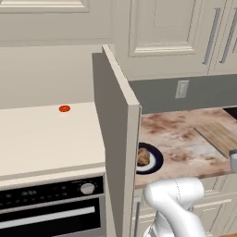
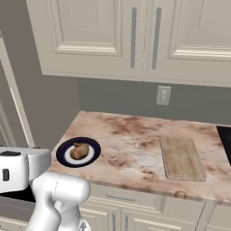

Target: Pick the chicken drumstick from the plate and place it on the cutting board. Then pick the condiment bottle from the cabinet and place it next to the cutting board.

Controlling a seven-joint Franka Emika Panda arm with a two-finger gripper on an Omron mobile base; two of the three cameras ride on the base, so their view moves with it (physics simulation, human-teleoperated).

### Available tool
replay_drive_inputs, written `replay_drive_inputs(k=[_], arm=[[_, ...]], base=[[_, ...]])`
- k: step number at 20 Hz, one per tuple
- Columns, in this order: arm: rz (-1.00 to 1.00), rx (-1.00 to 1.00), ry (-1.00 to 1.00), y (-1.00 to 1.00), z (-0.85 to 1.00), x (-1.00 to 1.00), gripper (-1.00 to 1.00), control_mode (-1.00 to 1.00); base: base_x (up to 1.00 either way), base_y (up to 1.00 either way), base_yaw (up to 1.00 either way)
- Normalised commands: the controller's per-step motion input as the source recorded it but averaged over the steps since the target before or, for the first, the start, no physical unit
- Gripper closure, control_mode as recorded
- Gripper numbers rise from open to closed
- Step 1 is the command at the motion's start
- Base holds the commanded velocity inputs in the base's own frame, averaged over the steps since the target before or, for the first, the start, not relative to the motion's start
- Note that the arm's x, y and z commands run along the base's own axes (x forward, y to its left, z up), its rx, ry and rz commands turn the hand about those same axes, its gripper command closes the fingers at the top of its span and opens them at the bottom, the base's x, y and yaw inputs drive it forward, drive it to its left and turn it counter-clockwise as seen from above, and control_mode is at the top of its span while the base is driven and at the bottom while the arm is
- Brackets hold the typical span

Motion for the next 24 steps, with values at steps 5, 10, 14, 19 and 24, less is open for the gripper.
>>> replay_drive_inputs(k=[5,10,14,19,24], arm=[[0.00,0.00,0.00,0.00,0.00,0.00,-1.00,1.00],[0.00,0.00,0.00,0.00,0.00,0.00,-1.00,1.00],[0.00,0.00,0.00,0.00,0.00,0.08,-1.00,-1.00],[0.00,0.00,0.11,0.00,-0.01,0.06,-1.00,-1.00],[0.01,-0.03,0.27,0.00,-0.05,0.00,-1.00,-1.00]], base=[[0.33,-0.16,0.00],[0.23,-0.10,0.00],[0.04,0.00,0.00],[0.00,0.00,0.00],[0.00,0.00,0.00]])
